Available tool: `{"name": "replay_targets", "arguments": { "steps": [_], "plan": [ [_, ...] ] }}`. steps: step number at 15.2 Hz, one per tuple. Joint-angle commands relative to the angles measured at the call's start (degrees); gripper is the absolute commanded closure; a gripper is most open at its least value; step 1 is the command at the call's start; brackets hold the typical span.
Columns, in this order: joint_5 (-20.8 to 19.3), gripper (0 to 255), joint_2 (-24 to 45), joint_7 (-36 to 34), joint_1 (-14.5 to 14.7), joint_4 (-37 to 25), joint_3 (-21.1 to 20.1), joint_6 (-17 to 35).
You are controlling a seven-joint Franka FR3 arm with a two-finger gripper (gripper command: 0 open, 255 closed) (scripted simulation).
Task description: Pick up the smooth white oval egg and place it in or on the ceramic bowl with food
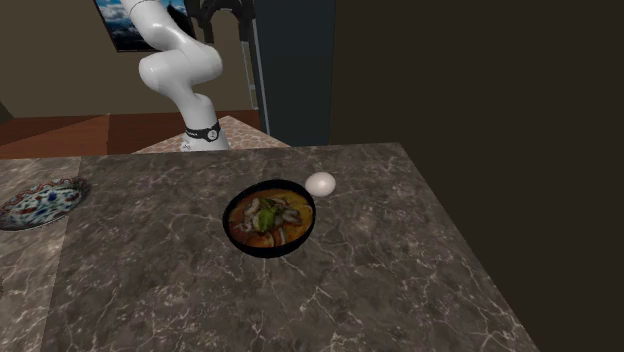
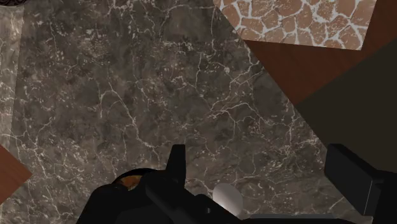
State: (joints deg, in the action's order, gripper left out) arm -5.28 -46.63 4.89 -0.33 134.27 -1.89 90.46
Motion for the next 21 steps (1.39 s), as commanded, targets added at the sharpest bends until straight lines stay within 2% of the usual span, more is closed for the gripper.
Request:
{"name": "replay_targets", "arguments": {
  "steps": [1,11,16,21],
  "plan": [
    [0.0,0,0.0,0.0,0.0,0.0,0.0,0.0],
    [-1.5,0,10.5,-0.1,0.5,9.4,0.4,25.4],
    [-2.8,0,19.3,-0.5,0.3,10.5,0.3,38.0],
    [-4.8,0,29.7,-1.5,-0.2,9.0,-0.1,49.7]
  ]
}}
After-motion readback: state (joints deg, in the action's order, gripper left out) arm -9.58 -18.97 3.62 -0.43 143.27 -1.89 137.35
